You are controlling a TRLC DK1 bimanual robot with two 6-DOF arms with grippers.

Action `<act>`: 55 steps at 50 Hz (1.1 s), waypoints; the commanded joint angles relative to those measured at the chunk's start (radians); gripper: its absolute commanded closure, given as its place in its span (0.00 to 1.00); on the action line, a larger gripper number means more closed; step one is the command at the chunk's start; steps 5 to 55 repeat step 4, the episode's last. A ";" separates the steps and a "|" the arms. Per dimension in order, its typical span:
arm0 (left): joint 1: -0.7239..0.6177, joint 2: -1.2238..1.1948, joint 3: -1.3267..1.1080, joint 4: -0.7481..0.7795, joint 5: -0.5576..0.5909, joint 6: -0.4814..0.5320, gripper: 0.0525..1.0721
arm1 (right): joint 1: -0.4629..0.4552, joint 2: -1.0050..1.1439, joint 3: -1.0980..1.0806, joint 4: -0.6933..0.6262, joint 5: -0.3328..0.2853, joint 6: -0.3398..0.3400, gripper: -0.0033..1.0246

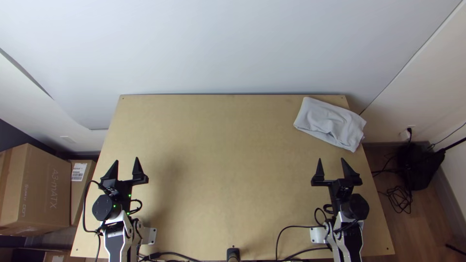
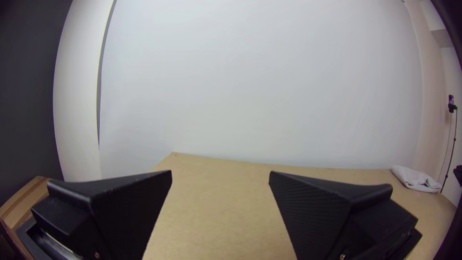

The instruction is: Fold the t-shirt

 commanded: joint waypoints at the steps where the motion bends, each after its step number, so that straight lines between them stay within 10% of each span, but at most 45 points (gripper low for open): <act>1: 0.003 -0.006 -0.040 -0.028 -0.003 0.008 0.05 | -0.004 -0.005 -0.003 -0.019 0.007 0.008 0.04; 55: 0.003 -0.006 -0.042 -0.028 -0.003 0.008 0.05 | -0.004 -0.005 -0.003 -0.019 0.007 0.008 0.04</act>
